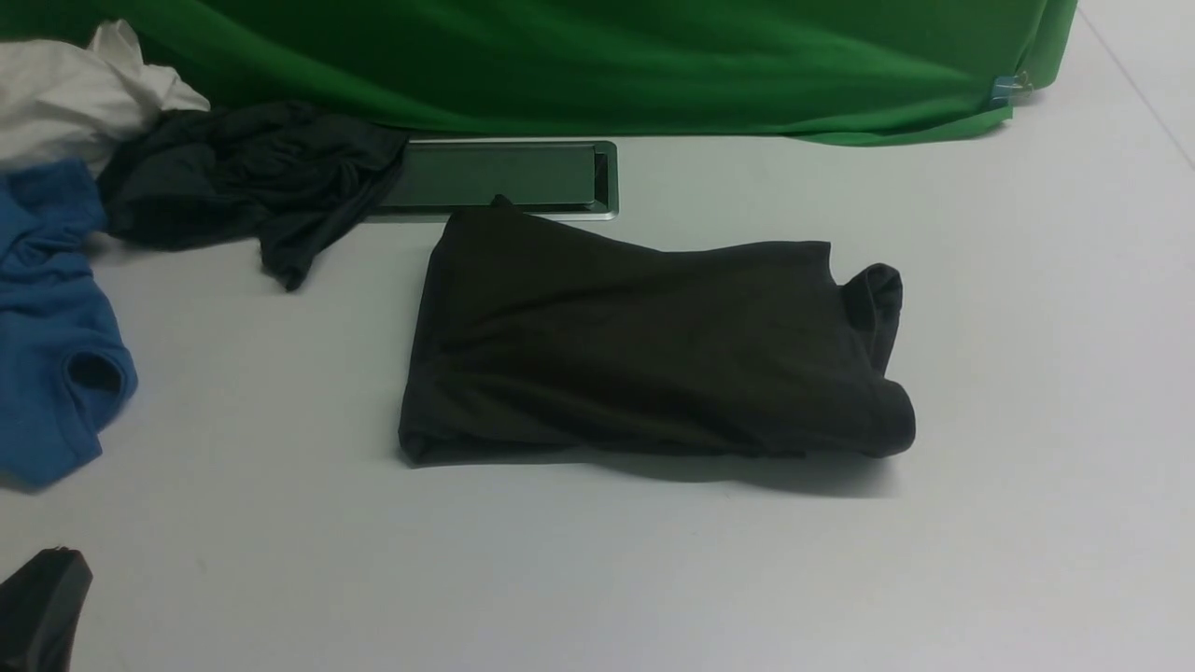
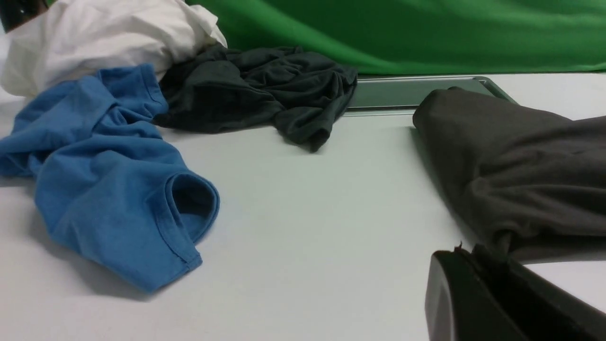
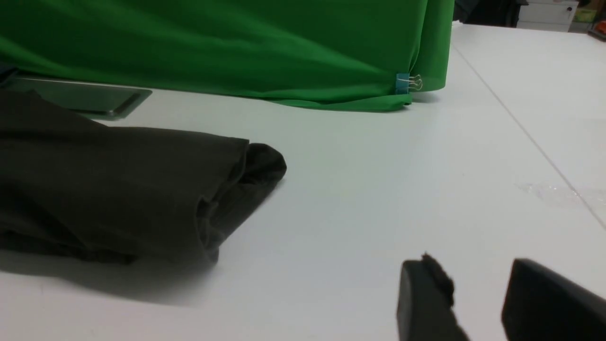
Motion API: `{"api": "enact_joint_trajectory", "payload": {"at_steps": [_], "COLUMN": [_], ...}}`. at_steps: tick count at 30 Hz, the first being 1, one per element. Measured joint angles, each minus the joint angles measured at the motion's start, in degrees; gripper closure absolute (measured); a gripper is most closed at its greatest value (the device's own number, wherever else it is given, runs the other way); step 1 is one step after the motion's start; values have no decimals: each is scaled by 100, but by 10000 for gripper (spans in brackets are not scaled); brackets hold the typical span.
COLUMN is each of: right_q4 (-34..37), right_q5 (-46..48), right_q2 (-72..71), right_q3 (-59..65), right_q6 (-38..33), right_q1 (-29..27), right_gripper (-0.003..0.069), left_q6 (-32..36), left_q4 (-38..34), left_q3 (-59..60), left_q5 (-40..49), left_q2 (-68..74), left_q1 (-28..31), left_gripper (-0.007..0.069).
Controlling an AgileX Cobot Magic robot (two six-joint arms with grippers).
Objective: Fold a long-sleeved shirt on a white desktop.
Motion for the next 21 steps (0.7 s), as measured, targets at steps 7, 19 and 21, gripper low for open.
{"api": "enact_joint_trajectory", "payload": {"at_steps": [7,19,21], "right_q4": [0,0,0], "right_q5": [-5,-11,-11], "right_q2": [0,0,0], "right_q3": [0,0,0], "right_q6": [0,0,0], "right_q1": [0,0,0], "right_gripper": [419,419,419], "left_q6": [0,46,53], "left_q4": [52,52,52], "left_q3": [0,0,0], "left_q5": [0,0,0], "left_q2": [0,0,0], "left_q1": [0,0,0], "left_gripper": [605,605,605]}}
